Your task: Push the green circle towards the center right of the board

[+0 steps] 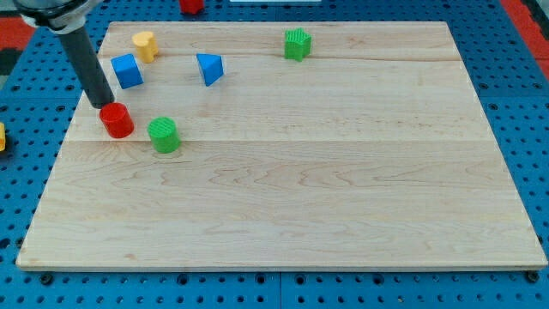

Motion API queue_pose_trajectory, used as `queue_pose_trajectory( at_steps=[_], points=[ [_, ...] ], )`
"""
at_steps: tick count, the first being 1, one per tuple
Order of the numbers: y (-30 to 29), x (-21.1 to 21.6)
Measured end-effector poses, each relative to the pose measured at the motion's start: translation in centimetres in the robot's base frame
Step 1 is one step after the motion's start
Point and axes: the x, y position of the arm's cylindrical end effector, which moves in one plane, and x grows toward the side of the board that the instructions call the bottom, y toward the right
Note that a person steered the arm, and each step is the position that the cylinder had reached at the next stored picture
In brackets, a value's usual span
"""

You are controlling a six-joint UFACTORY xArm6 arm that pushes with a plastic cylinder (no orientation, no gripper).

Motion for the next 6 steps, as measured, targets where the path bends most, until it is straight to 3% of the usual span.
queue_pose_trajectory(
  at_steps=[1, 4, 5, 6],
  points=[
    [3.2, 0.0],
    [29.1, 0.0],
    [34.8, 0.5],
    [37.8, 4.0]
  ],
)
